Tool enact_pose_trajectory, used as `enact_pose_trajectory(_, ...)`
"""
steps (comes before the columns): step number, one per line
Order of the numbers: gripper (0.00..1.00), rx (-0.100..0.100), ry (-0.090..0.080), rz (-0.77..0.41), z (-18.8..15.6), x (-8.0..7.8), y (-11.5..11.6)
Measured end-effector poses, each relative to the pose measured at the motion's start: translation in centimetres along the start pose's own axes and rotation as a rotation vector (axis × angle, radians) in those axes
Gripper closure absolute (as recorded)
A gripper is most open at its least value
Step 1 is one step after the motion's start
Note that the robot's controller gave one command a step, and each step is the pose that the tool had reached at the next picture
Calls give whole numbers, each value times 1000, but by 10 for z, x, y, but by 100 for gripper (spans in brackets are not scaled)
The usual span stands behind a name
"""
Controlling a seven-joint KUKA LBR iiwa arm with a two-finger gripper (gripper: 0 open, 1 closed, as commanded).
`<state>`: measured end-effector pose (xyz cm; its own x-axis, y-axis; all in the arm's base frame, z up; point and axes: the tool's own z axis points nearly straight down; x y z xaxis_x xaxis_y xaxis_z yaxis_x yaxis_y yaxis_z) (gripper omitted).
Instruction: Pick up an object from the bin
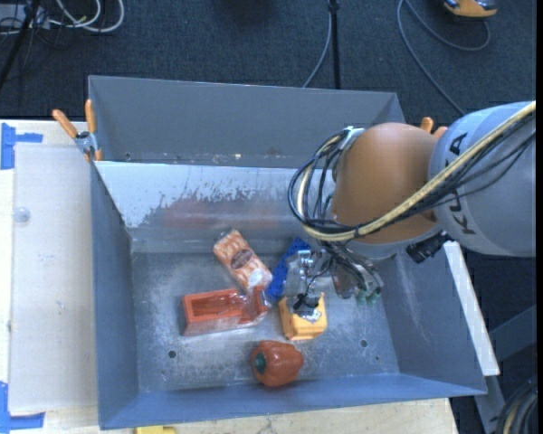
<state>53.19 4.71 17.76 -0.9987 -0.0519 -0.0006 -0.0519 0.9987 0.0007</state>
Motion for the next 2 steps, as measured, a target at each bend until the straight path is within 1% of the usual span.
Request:
enact_pose_trajectory(1, 100, 2, 13, -23, -48, 6, 14)
enact_pose_trajectory(2, 0, -1, -2, 89, 50, -26, 35)
